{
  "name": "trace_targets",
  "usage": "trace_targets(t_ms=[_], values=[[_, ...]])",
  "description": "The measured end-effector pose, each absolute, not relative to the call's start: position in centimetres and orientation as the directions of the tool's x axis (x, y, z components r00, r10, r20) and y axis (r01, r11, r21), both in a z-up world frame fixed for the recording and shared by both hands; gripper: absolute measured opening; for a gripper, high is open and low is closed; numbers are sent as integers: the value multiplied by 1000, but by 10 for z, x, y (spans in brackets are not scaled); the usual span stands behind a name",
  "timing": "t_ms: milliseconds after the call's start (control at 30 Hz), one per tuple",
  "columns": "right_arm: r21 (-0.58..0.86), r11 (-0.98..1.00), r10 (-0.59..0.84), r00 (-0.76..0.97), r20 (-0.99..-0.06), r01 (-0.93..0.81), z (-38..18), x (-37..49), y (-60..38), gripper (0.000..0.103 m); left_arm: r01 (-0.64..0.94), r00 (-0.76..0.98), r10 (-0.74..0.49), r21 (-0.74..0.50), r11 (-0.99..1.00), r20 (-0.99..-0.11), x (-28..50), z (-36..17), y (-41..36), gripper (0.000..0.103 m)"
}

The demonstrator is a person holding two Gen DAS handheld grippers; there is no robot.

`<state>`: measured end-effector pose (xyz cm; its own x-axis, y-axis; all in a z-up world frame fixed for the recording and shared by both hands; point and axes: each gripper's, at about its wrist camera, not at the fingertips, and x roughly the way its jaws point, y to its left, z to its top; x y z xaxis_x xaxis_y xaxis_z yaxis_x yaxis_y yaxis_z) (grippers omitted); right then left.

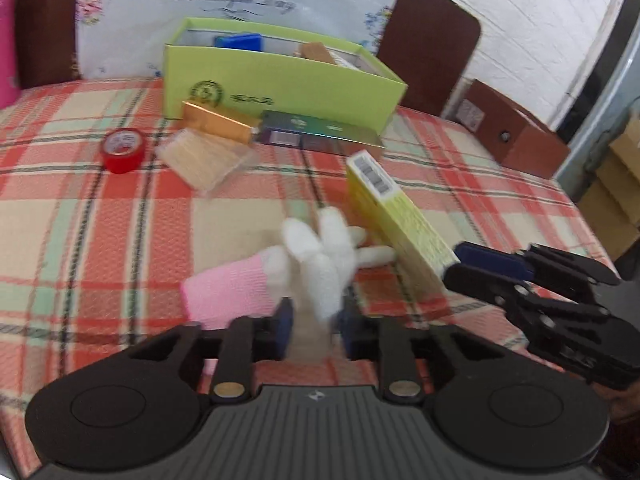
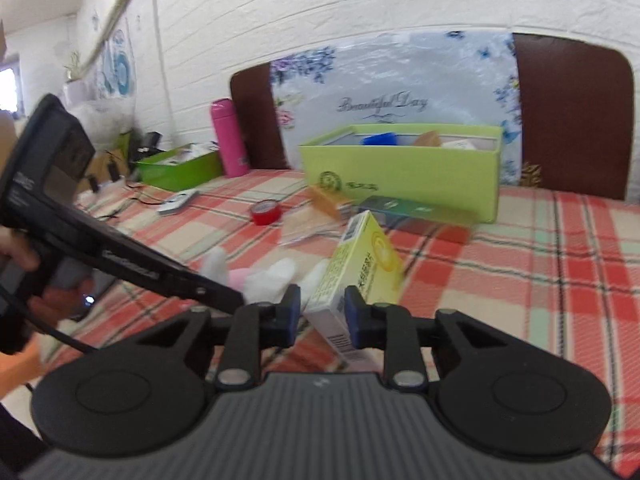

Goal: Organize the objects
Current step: 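Grasp the white-pink glove with the left gripper while the right gripper grasps the yellow medicine box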

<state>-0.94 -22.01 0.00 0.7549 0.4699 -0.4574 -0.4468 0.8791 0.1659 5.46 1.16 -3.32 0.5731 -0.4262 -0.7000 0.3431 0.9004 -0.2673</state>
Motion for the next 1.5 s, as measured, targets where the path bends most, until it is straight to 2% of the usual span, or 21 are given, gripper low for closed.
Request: trace_targets(t_ms=[33,67,100,200,367,500,533,567,767,800,833,900,1000,1167,1200,1233,1267,1333,1500], values=[[167,887,456,766,-453,-430,0,-10,-219,49,329,590,-411,-258,909,-695,55,-33,14,64],[167,898,436,779,-450,-406,0,-9,-219,67,309,609,-391,-248,918,-690,56,-31,20,69],[168,909,415,788,-455,-382,-1,-8,-219,74,300,626,-383,-243,922,-680,57,-28,23,71],[187,911,411,775,-480,-367,-4,-1,-217,82,327,637,-399,-237,915,-660,63,-25,29,74],[167,927,371,770,-520,-335,-19,15,-207,83,395,621,-431,-214,894,-654,70,-29,23,77],[210,927,374,747,-550,-309,-30,29,-209,82,484,585,-491,-208,850,-645,78,-37,13,79],[222,929,370,740,-561,-297,-32,30,-212,79,488,581,-491,-205,849,-649,83,-40,11,79],[227,933,360,734,-576,-280,-34,30,-214,67,483,581,-479,-195,854,-658,87,-43,8,79],[125,968,248,745,-619,-218,-36,15,-231,68,470,585,-403,-111,876,-704,103,-60,-5,79],[121,967,248,737,-629,-223,-36,13,-233,71,480,584,-412,-112,870,-699,101,-59,-5,73],[125,965,256,732,-632,-230,-36,11,-234,74,494,569,-430,-127,860,-701,98,-57,-6,58],[133,963,264,734,-625,-233,-36,9,-236,77,516,541,-462,-156,842,-703,93,-53,-8,46],[126,965,257,736,-626,-230,-36,14,-234,77,523,539,-461,-150,839,-705,81,-52,-13,45],[105,966,247,736,-631,-235,-38,23,-227,77,496,564,-428,-125,859,-706,74,-53,-14,48],[97,967,241,738,-630,-234,-38,24,-226,77,497,561,-433,-132,858,-706,74,-53,-14,45],[90,968,238,739,-630,-235,-39,25,-224,77,500,556,-439,-138,855,-706,74,-54,-14,33],[86,968,235,738,-633,-235,-40,26,-223,77,501,547,-446,-150,852,-708,75,-53,-14,29],[54,974,203,741,-640,-220,-41,28,-220,66,500,529,-471,-189,845,-706,77,-52,-13,13],[95,972,226,731,-644,-217,-32,30,-223,65,483,548,-493,-225,846,-676,76,-39,-12,9]])
